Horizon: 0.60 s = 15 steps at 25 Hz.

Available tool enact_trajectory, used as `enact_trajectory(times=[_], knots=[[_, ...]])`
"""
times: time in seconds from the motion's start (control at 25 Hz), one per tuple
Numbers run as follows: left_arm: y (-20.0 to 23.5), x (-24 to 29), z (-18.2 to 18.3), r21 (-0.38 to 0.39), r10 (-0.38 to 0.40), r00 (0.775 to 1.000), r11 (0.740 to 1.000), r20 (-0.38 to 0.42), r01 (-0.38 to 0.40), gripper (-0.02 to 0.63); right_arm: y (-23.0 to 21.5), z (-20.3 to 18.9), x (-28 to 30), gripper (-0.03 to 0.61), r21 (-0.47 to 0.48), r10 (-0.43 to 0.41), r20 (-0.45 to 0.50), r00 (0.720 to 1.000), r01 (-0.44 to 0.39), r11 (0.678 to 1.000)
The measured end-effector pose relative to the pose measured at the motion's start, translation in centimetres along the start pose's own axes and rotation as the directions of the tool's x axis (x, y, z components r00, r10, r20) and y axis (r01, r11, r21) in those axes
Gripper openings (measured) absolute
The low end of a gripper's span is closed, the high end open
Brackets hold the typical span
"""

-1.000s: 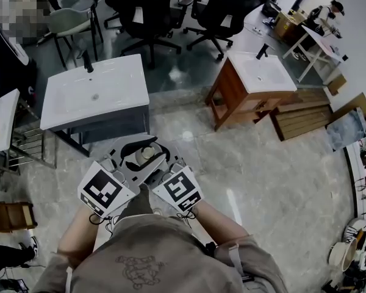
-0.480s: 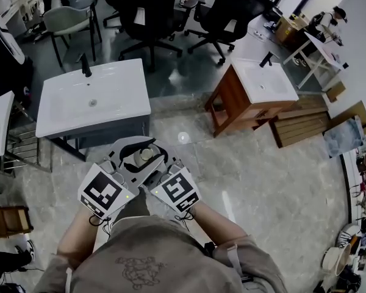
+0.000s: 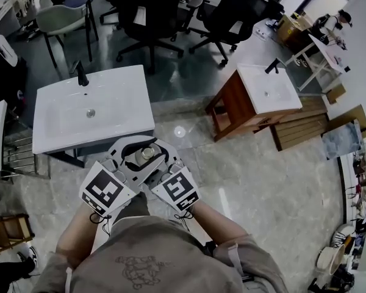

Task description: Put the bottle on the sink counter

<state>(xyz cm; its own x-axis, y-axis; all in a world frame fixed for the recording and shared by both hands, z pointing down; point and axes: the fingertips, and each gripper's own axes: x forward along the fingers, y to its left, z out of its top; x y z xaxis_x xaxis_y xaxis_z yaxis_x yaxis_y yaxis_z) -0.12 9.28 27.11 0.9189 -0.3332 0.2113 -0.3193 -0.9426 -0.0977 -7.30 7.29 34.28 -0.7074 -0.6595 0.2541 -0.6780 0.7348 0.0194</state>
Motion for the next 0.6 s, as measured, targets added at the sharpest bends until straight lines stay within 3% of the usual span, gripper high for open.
enact_trajectory(times=[0.6], knots=[[15.2,3.4,-2.3,0.047,-0.027,0.999,0.999,0.030,0.025,0.141,-10.3,1.5,12.5,0.331,-0.027,-0.038,0.008,0.999,0.038,0.999]])
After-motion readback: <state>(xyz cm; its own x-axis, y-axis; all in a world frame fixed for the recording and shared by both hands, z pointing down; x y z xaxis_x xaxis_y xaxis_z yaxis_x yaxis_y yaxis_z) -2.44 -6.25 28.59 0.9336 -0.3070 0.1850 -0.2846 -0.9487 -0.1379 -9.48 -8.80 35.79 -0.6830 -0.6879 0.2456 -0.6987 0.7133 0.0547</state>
